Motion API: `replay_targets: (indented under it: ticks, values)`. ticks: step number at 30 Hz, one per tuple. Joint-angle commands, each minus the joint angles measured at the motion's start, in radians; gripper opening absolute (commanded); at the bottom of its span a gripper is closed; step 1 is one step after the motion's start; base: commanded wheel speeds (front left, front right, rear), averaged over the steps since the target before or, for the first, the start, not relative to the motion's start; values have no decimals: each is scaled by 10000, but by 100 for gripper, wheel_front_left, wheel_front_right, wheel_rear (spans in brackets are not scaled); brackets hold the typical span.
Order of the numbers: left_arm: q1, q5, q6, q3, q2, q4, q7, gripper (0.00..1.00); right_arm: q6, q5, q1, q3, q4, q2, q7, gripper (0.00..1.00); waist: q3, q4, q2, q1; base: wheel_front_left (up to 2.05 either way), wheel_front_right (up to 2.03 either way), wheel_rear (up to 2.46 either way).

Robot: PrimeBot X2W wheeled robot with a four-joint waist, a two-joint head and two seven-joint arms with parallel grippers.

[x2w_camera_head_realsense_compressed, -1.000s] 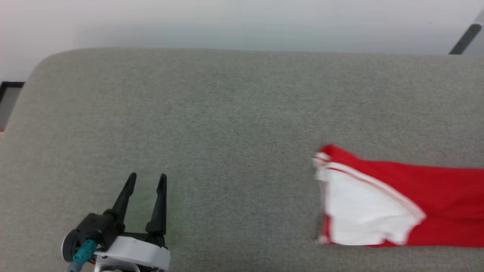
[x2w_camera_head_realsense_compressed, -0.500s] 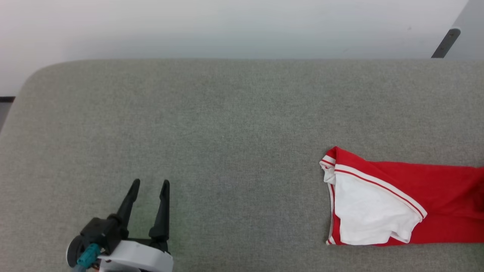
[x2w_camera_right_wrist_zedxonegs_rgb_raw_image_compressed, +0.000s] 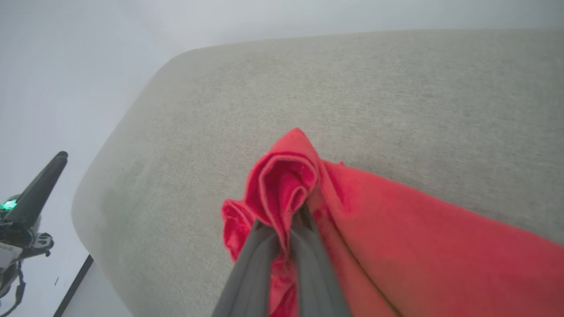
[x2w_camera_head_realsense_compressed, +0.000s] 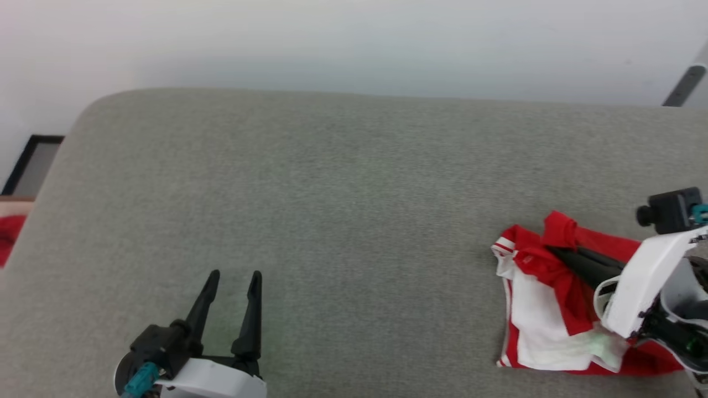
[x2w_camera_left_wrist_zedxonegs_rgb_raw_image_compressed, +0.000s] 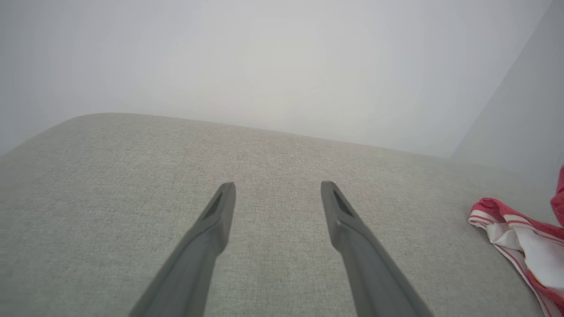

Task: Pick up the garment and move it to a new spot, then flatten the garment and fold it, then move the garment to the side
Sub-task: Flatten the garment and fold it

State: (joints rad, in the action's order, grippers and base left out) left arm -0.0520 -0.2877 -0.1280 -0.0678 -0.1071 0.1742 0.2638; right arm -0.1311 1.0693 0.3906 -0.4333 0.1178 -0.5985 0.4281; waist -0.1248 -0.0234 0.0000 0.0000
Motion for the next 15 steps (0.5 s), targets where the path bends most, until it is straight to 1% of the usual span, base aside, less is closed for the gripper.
replay_targets:
  ticks: [1,6,11,15]
  values:
    - [-17,-36,-32,-29,10,-41,3,100,8,-148,-133,42,-42,54,71,0,-76,-224,0,0,0,0,0]
    - [-172,-76,-34,-80,55,-90,3,100,6,-1109,-377,122,101,260,461,0,-299,-614,0,0,0,0,0]
    - [-252,-76,-34,-92,132,-94,2,100,8,-1906,-604,101,479,463,360,0,-477,-761,0,0,0,0,0]
    - [-313,-46,-35,-103,185,-14,2,100,8,-2084,-654,109,686,698,213,0,-517,-772,0,0,0,0,0]
